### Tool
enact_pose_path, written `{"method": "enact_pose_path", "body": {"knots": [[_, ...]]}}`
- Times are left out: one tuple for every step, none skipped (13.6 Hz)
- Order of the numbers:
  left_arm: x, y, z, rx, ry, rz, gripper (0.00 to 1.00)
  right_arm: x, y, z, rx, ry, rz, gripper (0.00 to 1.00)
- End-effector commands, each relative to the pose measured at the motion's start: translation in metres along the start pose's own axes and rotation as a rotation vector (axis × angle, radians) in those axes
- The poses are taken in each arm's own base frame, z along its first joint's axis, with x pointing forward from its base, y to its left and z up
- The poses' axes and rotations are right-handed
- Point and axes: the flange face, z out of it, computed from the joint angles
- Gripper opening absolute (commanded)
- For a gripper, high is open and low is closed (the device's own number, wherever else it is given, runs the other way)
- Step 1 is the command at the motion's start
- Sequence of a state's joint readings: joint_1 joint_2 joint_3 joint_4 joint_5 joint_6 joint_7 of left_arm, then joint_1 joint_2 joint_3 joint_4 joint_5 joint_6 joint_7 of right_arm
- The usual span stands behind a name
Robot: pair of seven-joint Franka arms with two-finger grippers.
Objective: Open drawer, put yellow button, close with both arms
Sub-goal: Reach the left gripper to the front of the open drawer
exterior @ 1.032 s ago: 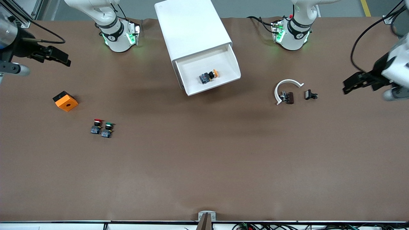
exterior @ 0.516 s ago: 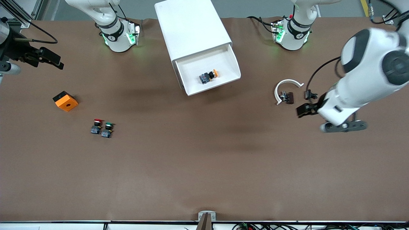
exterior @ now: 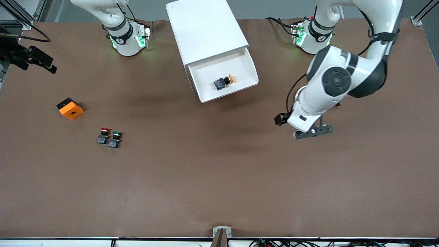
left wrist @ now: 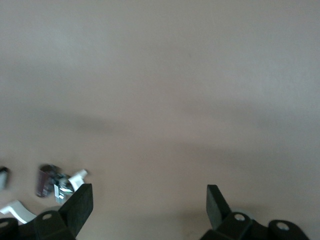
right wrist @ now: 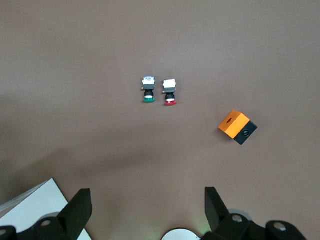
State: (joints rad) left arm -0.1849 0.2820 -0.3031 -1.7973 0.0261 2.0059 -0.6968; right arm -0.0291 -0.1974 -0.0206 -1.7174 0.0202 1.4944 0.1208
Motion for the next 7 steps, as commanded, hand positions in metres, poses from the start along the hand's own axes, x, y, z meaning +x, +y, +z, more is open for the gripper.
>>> {"method": "enact_pose_path", "body": {"knots": [[-0.037, 0.037, 0.02, -0.003, -0.002, -0.016, 1.0, 0.004, 0.003, -0.012, -0.014, 0.024, 0.002, 1.0], [-0.045, 0.049, 0.025, -0.011, 0.001, -0.009, 1.0, 0.005, 0.002, -0.014, -0.014, 0.027, 0.001, 1.0], [-0.052, 0.06, 0.031, -0.028, -0.002, 0.003, 1.0, 0.005, 0.002, -0.014, -0.014, 0.027, -0.001, 1.0], [-0.06, 0.07, 0.033, -0.063, -0.029, -0.01, 1.0, 0.005, -0.001, -0.014, -0.014, 0.027, -0.007, 1.0], [-0.065, 0.076, 0.037, -0.09, -0.065, -0.026, 1.0, 0.005, -0.003, -0.014, -0.01, 0.028, -0.007, 1.0], [-0.078, 0.086, 0.041, -0.1, -0.091, -0.014, 1.0, 0.006, -0.005, -0.013, -0.01, 0.025, -0.01, 1.0], [-0.088, 0.093, 0.041, -0.097, -0.105, 0.005, 1.0, 0.006, -0.006, -0.015, -0.011, 0.032, -0.012, 1.0]]}}
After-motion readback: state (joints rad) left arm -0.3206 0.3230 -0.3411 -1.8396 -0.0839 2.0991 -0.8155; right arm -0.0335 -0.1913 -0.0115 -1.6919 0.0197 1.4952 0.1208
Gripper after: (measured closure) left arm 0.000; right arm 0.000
